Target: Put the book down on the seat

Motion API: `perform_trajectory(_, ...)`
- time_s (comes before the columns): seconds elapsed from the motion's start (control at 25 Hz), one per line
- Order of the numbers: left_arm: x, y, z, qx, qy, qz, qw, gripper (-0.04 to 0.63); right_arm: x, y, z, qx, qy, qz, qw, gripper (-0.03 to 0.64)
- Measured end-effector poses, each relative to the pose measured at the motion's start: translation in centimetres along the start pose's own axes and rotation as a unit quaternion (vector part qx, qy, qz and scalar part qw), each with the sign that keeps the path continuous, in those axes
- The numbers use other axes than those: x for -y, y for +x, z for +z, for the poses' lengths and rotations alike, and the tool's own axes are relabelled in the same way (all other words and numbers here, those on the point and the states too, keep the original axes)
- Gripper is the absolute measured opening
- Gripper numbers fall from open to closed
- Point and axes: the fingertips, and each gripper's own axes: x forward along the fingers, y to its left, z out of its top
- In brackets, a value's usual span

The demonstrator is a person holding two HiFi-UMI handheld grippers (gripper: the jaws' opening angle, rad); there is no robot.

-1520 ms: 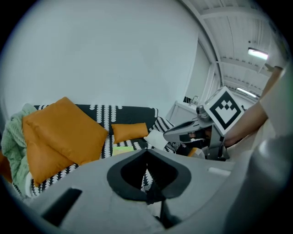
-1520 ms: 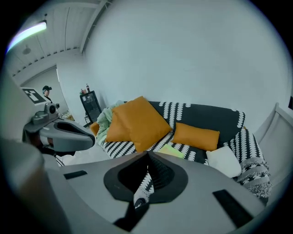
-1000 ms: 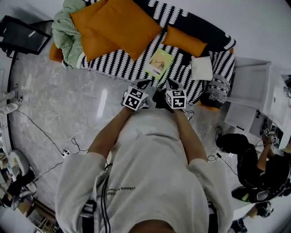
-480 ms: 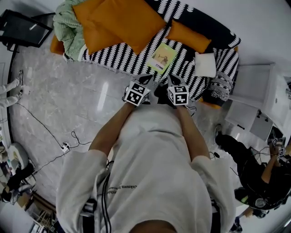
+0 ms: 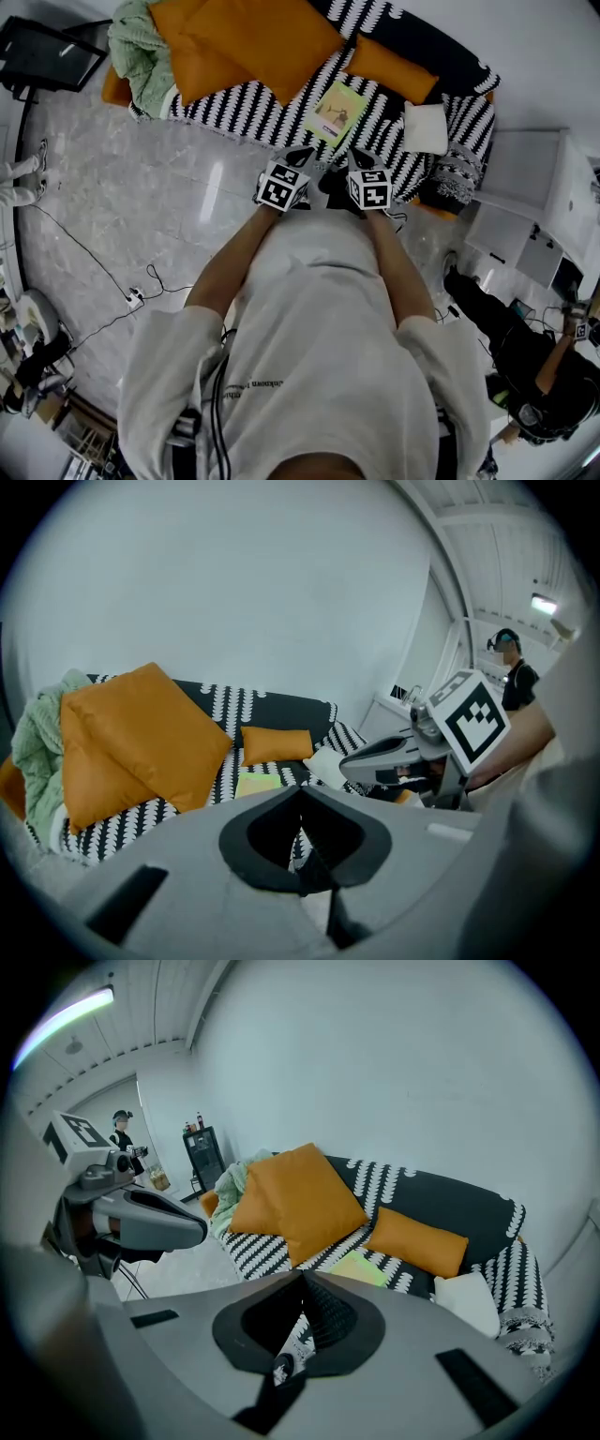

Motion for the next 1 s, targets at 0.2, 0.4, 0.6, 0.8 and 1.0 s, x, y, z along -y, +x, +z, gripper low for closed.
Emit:
perform_trajectory(0.2,-0.2,-0.1,0.1,0.002,-0.001,0.002,1.0,0.009,0.1,0.1,0.0,-0.002,0.0,0.0,1.0,0.006)
perform_trajectory(0.4,-1.0,0.2,0.3,0.0,-0.015,0.005,0.9999,0.009,0.2,0.4,0.3,-0.006,-0.005,-0.002,1.0,0.006)
perform_trajectory(0.6,-1.2,0.4,0.4,-0.001,-0.016,0.004,0.9999,0.008,0.4,0.4,0.4,-0.009,-0.006,-0.007,1.0,0.006)
perform_trajectory(0.8,-1.4,0.6,0.3,-0.005,-0.019,0.002,0.9998,0.009,0.3,0.6,0.3,-0.016,-0.009,-0.009,1.0,0.006)
perform_trajectory(1.0,-1.5,0.7,0.1,-0.01,-0.022,0.001,0.9997,0.009,0.6,0.7,0.2,-0.018,-0.004,-0.012,1.0,0.006)
